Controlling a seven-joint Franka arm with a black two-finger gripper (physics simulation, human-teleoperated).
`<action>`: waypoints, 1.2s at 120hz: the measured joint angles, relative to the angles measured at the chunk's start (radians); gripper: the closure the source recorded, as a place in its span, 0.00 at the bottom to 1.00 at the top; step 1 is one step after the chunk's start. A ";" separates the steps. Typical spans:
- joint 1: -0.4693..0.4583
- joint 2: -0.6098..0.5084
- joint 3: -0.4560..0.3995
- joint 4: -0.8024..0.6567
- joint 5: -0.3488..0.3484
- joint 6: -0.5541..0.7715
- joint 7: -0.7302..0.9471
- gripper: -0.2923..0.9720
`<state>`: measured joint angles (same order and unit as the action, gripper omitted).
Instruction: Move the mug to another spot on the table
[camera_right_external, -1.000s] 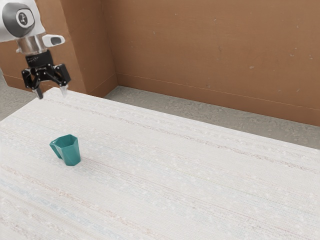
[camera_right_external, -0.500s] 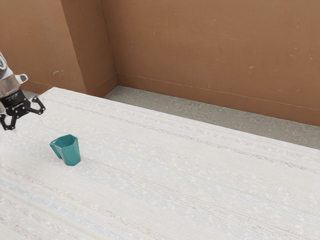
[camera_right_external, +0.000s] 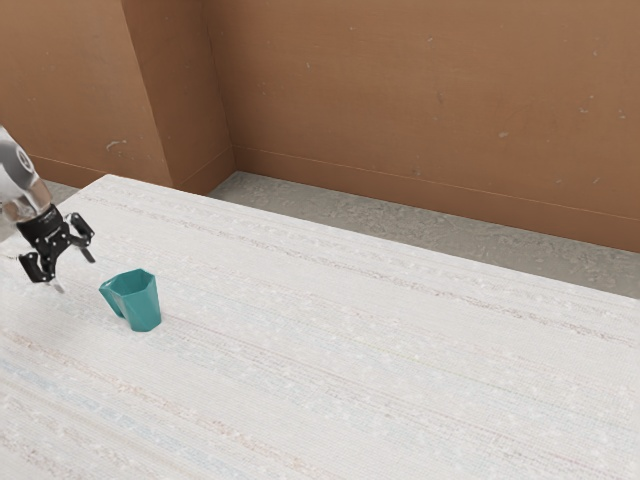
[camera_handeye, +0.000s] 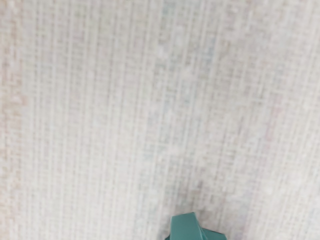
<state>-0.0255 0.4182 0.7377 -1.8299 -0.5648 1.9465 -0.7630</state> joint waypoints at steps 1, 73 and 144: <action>0.000 0.004 -0.001 0.005 -0.002 0.001 -0.003 0.23; -0.002 0.110 -0.052 0.043 -0.108 0.017 -0.143 0.24; -0.001 0.126 -0.053 0.044 -0.121 0.018 -0.190 0.72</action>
<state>-0.0264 0.5441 0.6847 -1.7854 -0.6857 1.9650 -0.9528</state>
